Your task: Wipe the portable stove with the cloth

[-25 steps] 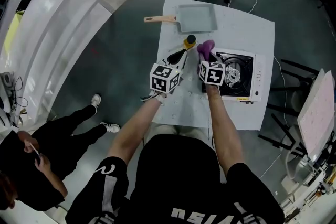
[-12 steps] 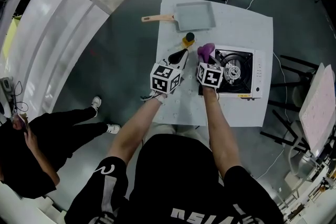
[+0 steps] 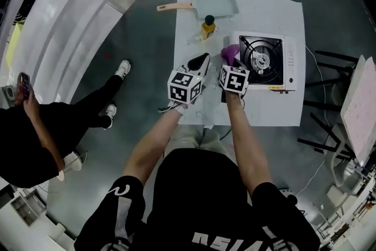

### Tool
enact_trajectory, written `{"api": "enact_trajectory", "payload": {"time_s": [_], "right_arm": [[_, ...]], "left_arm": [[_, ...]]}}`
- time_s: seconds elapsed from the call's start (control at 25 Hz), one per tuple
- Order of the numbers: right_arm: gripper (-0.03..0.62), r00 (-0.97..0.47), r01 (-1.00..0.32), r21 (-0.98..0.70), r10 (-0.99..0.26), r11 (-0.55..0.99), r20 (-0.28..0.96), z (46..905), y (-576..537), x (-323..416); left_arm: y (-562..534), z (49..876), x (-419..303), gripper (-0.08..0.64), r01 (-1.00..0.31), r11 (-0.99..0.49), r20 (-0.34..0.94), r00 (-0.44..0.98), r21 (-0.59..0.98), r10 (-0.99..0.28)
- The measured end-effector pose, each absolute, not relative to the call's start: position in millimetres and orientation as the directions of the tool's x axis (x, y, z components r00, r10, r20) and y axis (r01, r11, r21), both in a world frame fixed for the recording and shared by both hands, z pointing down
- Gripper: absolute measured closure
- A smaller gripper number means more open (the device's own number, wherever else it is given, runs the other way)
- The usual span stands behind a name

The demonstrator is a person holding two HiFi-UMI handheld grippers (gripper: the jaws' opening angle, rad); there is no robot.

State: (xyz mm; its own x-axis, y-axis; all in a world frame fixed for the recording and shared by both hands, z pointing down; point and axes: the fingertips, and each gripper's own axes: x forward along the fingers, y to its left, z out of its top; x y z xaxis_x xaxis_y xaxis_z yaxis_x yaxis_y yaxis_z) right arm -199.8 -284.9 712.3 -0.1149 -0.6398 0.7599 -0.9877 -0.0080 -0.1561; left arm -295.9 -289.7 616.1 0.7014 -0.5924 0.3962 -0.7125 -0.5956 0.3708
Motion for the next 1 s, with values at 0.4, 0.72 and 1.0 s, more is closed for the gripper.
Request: {"api": "enact_trajectory", "payload": {"time_s": [0.4, 0.72, 1.0], "right_arm": [[0.489, -0.099, -0.989, -0.149, -0.646, -0.022, 0.757, 710.5, -224.2, -202.4], [0.489, -0.11, -0.986, -0.163, -0.662, -0.019, 0.742, 711.5, -176.8, -202.7], [0.489, -0.115, -0.985, -0.17, -0.667, -0.017, 0.736, 713.3, -130.8, -198.5]], "left_arm": [[-240.6, 600.2, -301.6, 0.555, -0.703, -0.618, 0.38, 0.711, 0.353, -0.592], [-199.9, 593.2, -301.0, 0.555, -0.686, -0.643, 0.377, 0.726, 0.342, -0.575], [-161.3, 587.4, -301.0, 0.555, -0.675, -0.658, 0.369, 0.736, 0.335, -0.568]]}}
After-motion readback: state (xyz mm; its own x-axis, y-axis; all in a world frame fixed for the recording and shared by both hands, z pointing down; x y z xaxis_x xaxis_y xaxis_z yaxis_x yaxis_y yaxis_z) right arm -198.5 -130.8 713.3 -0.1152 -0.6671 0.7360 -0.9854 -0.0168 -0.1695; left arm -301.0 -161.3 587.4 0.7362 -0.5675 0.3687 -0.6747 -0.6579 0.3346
